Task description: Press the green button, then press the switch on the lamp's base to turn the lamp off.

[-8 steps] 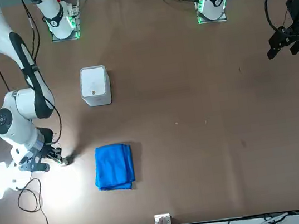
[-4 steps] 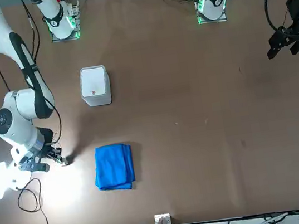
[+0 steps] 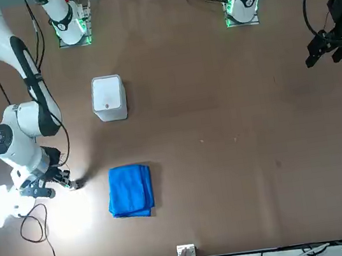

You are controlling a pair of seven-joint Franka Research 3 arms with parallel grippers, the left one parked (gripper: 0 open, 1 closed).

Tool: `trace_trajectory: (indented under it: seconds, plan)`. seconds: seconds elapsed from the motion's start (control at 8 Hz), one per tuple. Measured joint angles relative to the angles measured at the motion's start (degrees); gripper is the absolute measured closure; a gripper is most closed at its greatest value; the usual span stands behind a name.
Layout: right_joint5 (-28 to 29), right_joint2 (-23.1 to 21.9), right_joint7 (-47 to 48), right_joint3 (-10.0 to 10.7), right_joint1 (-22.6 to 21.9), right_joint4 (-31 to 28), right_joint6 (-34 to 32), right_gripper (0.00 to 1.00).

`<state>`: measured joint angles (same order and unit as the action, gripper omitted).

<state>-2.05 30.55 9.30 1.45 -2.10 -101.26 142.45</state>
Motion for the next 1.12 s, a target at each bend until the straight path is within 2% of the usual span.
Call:
trace_trajectory:
  seconds: [0.25,0.38,0.62,0.75,0.88,1.12]
  plan:
    - [0.00,-1.10,0.03,0.00,-0.06,1.14,-1.64,0.99]
    - [0.01,-2.88,0.10,0.04,-0.04,1.67,-5.09,0.99]
    - [0.02,-8.22,0.23,0.37,0.18,1.72,-16.82,0.99]
    - [-0.75,-10.76,0.36,1.01,0.50,0.67,-22.62,0.99]
    - [-2.32,-13.06,0.43,2.49,1.09,-2.30,-24.95,0.99]
    - [-3.82,-16.06,0.26,5.09,4.34,-11.39,-19.09,0.99]
